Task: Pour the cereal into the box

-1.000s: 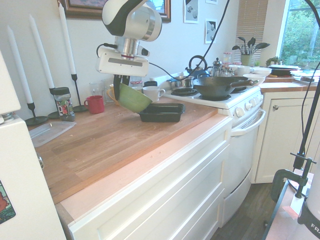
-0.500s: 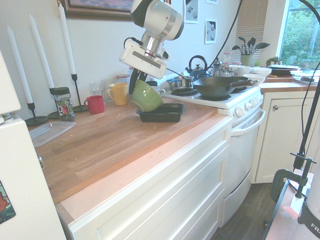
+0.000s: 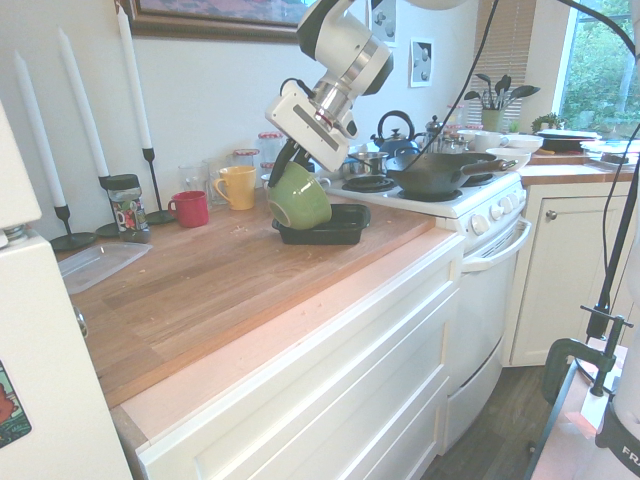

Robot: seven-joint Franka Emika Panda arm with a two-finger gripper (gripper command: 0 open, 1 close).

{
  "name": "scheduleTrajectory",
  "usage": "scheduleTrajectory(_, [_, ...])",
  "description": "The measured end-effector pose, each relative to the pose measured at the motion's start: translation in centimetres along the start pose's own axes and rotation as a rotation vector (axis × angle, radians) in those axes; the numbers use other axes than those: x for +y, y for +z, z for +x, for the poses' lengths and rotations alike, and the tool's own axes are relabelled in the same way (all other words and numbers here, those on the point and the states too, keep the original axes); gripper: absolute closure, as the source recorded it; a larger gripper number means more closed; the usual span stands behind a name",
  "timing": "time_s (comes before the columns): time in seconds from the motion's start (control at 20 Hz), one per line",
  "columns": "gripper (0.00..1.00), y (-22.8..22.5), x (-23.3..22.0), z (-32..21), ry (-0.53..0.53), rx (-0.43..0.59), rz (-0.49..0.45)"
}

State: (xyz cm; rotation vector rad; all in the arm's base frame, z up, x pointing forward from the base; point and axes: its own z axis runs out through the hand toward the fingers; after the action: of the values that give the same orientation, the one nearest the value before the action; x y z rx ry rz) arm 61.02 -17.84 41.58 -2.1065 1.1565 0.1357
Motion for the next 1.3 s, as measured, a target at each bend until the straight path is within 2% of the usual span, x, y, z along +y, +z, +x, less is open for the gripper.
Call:
scheduleTrajectory(0.45, [1.0, -2.4, 1.4, 1.7, -0.03, -0.1, 0.165])
scheduleTrajectory(0.85, [1.0, -4.9, 6.4, 5.8, -0.043, -0.221, 0.308])
scheduleTrajectory(1.0, [1.0, -4.5, 7.2, 6.9, -0.054, -0.251, 0.332])
scheduleTrajectory(1.3, [1.0, -4.3, 7.4, 7.2, -0.186, -0.264, 0.402])
